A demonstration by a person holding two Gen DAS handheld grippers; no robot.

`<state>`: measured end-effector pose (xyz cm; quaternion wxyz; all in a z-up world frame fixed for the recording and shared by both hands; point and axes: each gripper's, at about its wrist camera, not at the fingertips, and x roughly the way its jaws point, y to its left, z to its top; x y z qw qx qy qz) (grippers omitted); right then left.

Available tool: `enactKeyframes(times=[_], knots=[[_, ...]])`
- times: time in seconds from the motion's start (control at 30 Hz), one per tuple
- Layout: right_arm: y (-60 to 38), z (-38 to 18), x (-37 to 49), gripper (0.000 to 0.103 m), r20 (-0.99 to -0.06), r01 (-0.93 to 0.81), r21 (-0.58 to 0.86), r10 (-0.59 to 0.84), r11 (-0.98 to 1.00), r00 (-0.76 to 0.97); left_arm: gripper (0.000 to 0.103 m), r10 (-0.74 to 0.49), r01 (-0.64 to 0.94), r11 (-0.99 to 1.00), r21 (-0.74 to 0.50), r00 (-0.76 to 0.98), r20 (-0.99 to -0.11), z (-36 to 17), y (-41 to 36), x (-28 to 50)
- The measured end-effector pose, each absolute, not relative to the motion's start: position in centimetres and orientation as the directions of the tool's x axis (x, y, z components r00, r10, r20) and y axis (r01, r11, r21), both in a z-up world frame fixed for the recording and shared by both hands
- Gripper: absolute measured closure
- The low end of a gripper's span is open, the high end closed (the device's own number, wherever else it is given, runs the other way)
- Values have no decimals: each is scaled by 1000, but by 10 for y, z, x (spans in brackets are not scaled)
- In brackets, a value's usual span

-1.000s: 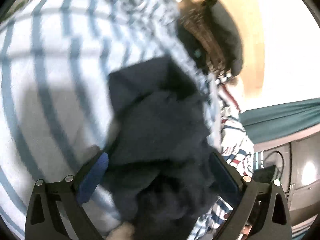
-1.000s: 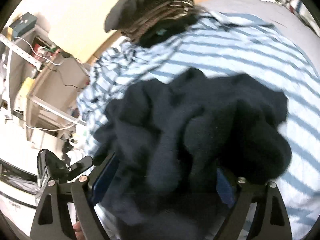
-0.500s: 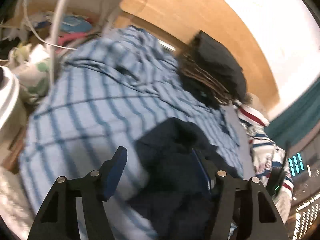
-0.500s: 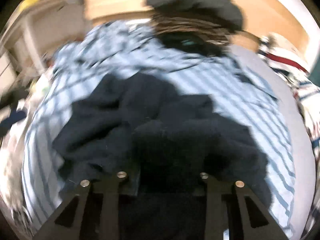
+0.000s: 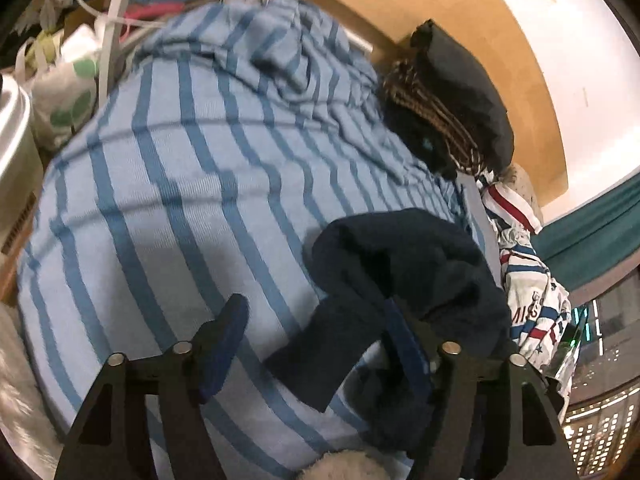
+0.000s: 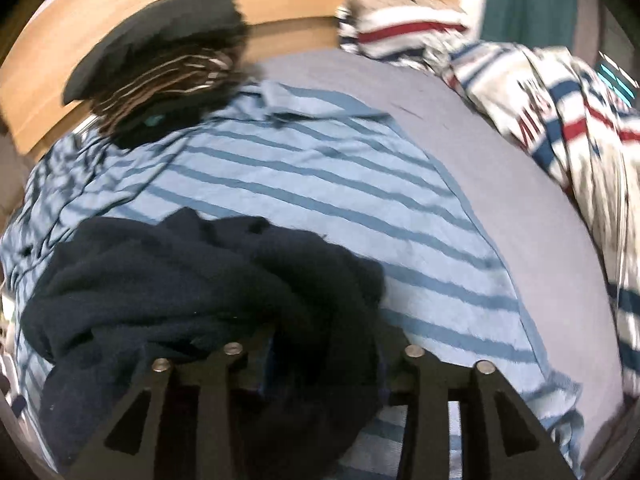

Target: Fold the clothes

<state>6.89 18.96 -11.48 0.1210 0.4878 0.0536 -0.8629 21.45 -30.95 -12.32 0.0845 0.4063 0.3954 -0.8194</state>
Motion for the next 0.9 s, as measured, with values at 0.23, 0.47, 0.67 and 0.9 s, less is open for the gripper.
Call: enactKeyframes(times=[0.23,0.47,0.67,0.9], knots=[[230,-111,72,29,-843,166,312,-353,-935,-406,24,243,463,-651,-601,-623,-743,-137,-299,203],[180,-32,122,14,-709,564,209,-521,-799,-476,24,268,482,-620,-619,-612,-744,-146,-294,204],[92,-52,192,10,-784,889,22,-559,-457,-268,24,225,516,-600,-611,-623,-749,-143,-297,213],[42,-149,234,15,-877,894,-373,-220,-248,-427,24,191,581,-528,-619,-630,-753,-149,-311,224]])
